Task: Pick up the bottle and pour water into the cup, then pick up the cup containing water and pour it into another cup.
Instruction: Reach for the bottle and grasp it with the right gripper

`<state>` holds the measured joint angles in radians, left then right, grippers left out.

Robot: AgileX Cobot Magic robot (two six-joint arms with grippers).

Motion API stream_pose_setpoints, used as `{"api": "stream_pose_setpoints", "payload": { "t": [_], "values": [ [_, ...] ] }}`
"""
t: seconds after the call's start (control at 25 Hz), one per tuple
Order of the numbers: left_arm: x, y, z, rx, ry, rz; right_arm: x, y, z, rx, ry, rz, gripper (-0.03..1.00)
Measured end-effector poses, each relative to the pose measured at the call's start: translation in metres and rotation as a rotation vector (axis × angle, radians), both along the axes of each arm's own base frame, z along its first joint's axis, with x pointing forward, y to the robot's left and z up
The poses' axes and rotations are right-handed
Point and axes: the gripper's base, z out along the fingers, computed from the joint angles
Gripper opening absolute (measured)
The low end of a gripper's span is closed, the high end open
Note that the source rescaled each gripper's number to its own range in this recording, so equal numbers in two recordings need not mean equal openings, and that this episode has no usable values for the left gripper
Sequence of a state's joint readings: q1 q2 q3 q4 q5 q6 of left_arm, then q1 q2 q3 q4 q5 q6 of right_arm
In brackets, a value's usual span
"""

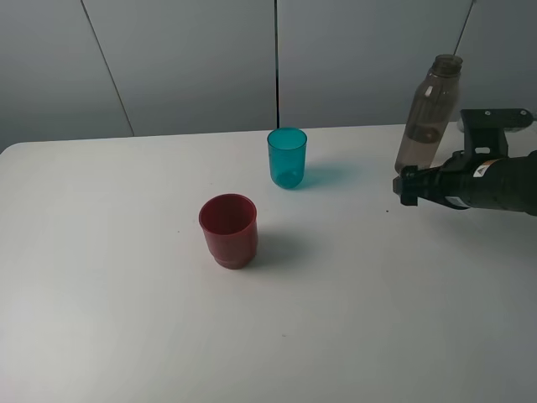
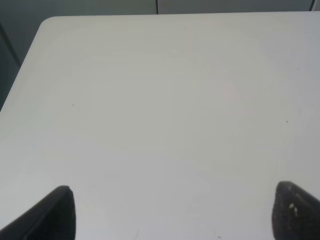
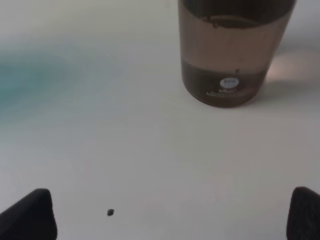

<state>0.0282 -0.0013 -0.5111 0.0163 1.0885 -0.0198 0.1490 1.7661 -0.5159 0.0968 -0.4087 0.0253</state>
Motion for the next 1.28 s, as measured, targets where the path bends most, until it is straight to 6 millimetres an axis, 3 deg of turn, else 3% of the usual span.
{"api": "stream_pose_setpoints", "payload": {
  "t": [0.16, 0.4, 0.52, 0.84, 1.28],
  "values": [
    [0.000, 0.000, 0.000, 0.000, 0.000, 0.000, 0.008, 0.000, -0.012, 0.001, -0.087, -0.008, 1.00],
    [0.000, 0.000, 0.000, 0.000, 0.000, 0.000, 0.017, -0.003, -0.002, -0.005, -0.245, -0.042, 1.00],
    [0.000, 0.000, 0.000, 0.000, 0.000, 0.000, 0.018, -0.004, -0.004, -0.026, -0.259, -0.043, 1.00],
    [0.000, 0.000, 0.000, 0.000, 0.000, 0.000, 0.024, -0.003, -0.031, -0.048, -0.207, -0.026, 1.00],
    [0.000, 0.000, 0.000, 0.000, 0.000, 0.000, 0.046, -0.004, -0.036, -0.054, -0.318, -0.075, 1.00]
  ]
}}
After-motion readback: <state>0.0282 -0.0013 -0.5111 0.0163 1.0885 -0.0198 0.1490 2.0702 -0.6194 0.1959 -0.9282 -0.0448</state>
